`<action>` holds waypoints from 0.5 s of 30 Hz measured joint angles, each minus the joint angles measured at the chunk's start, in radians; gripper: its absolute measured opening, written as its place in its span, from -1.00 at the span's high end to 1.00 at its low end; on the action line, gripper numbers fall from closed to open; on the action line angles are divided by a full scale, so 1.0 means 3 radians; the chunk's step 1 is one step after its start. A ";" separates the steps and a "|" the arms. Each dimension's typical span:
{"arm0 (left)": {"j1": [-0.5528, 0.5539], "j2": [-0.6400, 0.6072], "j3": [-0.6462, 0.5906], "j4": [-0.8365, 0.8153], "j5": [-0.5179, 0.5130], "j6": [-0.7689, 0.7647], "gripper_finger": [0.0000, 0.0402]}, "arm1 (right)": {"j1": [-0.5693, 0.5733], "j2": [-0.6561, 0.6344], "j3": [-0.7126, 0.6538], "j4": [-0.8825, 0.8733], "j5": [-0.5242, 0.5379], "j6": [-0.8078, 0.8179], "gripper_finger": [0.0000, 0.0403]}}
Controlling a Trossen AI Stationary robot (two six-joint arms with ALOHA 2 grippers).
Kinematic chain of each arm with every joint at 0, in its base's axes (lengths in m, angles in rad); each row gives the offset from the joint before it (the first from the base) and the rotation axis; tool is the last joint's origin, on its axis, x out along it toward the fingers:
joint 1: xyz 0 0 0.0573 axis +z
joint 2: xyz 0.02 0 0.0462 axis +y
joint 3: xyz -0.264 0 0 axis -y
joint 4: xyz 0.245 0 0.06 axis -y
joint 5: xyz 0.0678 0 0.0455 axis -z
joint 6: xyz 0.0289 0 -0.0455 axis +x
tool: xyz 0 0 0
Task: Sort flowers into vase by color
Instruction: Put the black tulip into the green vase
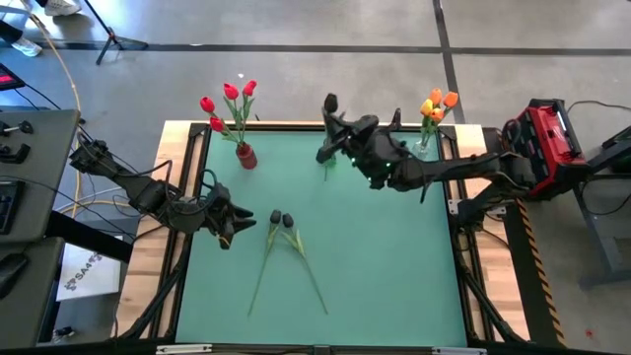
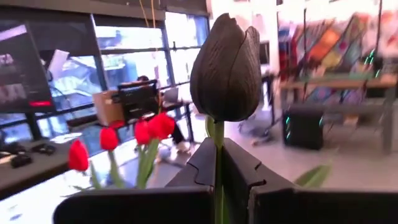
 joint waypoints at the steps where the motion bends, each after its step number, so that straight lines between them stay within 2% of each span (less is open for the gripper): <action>1: 0.0000 0.0000 0.0000 -0.0006 -0.0022 0.0000 0.30 | -0.0005 0.0000 0.0042 0.0021 -0.0001 -0.0123 1.00; 7: 0.0000 0.0000 0.0000 -0.0011 -0.0074 0.0003 0.30 | -0.0009 0.0033 0.0302 -0.0018 0.0158 -0.0631 1.00; 15: 0.0000 0.0000 0.0000 -0.0007 -0.0097 -0.0061 0.30 | -0.0069 0.0036 0.0355 0.0142 0.0344 -0.0880 1.00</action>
